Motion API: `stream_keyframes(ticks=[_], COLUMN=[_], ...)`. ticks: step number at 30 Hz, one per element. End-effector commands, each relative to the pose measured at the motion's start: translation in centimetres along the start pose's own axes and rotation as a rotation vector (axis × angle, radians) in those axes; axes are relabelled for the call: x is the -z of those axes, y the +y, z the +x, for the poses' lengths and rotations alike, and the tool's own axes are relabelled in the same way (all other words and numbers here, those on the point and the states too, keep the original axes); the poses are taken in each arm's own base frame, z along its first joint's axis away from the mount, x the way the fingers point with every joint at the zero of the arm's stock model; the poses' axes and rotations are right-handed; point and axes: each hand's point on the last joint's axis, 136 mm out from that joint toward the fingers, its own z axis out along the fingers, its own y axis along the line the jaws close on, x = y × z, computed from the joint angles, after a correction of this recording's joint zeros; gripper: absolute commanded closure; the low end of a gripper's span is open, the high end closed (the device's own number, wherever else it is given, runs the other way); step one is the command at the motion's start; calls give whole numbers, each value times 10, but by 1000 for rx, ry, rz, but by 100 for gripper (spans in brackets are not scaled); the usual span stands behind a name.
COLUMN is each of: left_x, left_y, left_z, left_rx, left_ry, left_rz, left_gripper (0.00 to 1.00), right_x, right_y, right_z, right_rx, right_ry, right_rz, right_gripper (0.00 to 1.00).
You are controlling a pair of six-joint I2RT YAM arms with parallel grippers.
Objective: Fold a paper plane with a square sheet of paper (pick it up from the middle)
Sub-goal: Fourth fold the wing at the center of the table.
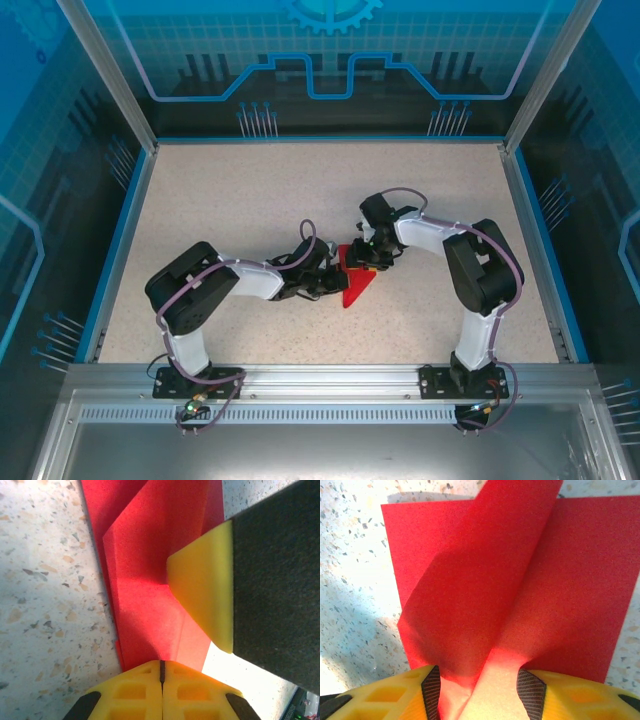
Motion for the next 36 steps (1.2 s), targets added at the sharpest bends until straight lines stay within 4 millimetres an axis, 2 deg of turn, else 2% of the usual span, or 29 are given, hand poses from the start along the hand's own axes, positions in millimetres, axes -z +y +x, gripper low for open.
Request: stream_keyframes(ticks=[1,12,15,19,24,27,31,33,36], left_x=[-3,-3,3,17,39,58,88,100,107], left_y=[4,12,4,-12,-16,-11,9,15,21], left_z=[-2,1,-2,-12,-27,-39,-58,-62,-58], left_rx=[7,18,3,-19,22,44,79,52,-1], left_ry=[3,10,-1,-25,-60,-90,-154,-174,-157], left_rz=[-20,-52,-37,-15,26,26,3,-4,-24], left_gripper=[95,95,92,87,84,76,62,54,47], right_x=[-41,-37,-36,-28,-18,-17,-24,-23,-11], right_y=[-39,-39,-41,-36,-6,10,36,50,57], right_z=[41,41,45,54,52,43,28,21,14], right_rx=[-32,-44,-85,-227,-378,-450,-523,-530,-514], right_ry=[146,135,130,111,36,-9,-29,-39,-84], right_rz=[153,157,158,126,58,26,-35,-58,-35], right_gripper=[48,52,52,51,52,51,51,52,52])
